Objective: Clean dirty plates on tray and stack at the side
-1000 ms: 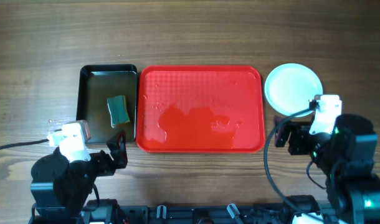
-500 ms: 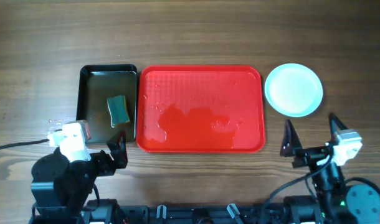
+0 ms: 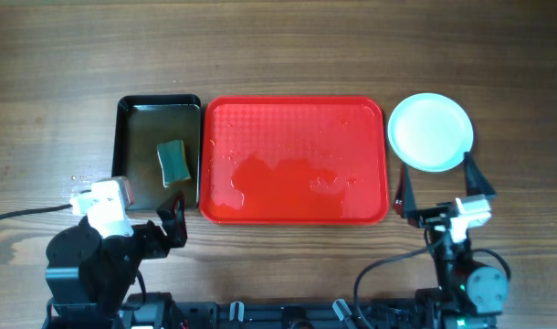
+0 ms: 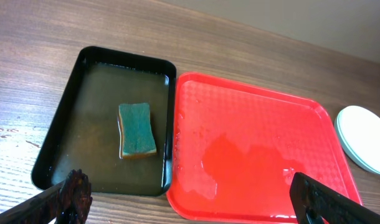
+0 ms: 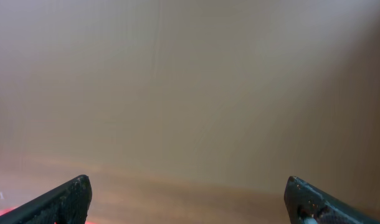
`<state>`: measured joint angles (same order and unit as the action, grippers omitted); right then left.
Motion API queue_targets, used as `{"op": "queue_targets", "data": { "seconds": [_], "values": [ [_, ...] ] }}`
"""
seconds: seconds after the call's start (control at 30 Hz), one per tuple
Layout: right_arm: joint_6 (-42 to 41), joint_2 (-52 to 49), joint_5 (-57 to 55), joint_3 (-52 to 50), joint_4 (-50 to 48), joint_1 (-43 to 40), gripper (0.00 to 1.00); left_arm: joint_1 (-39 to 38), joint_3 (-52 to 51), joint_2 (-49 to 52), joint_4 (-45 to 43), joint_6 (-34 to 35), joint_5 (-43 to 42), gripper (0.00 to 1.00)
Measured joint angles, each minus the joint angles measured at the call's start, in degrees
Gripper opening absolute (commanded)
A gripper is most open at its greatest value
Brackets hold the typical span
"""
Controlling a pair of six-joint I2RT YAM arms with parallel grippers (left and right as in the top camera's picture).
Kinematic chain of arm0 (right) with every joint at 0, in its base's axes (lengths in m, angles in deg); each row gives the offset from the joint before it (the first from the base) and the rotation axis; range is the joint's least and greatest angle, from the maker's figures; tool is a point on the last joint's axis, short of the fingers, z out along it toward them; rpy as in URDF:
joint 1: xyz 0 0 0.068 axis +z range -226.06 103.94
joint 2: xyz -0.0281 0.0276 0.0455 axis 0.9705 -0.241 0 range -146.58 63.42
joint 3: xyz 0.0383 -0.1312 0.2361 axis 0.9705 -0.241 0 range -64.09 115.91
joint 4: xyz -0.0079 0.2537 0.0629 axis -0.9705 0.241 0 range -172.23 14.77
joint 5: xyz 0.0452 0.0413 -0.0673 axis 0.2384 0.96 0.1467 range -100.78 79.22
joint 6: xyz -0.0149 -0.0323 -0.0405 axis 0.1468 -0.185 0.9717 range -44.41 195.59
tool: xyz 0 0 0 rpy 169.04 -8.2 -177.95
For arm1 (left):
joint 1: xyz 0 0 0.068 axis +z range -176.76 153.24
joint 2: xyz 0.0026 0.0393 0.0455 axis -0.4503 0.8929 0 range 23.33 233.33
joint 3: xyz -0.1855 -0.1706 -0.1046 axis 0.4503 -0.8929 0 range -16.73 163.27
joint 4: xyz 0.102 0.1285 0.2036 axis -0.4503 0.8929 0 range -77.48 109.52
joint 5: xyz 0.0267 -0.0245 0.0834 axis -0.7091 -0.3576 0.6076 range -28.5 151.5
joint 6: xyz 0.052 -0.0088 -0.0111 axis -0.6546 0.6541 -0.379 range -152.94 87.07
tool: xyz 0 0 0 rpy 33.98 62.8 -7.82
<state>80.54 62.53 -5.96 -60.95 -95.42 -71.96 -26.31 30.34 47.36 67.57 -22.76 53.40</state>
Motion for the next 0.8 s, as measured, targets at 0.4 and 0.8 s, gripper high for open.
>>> {"op": "queue_targets", "data": {
  "seconds": [0.4, 0.8],
  "values": [
    [1.8, 0.0, 0.3, -2.8, 13.0, 0.0, 1.0, 0.0, 0.0, 0.0, 0.0, 0.0, 0.0, 1.0],
    [1.8, 0.0, 0.3, -2.8, 13.0, 0.0, 0.99, 0.0, 0.0, 0.0, 0.0, 0.0, 0.0, 1.0]
  ]
}}
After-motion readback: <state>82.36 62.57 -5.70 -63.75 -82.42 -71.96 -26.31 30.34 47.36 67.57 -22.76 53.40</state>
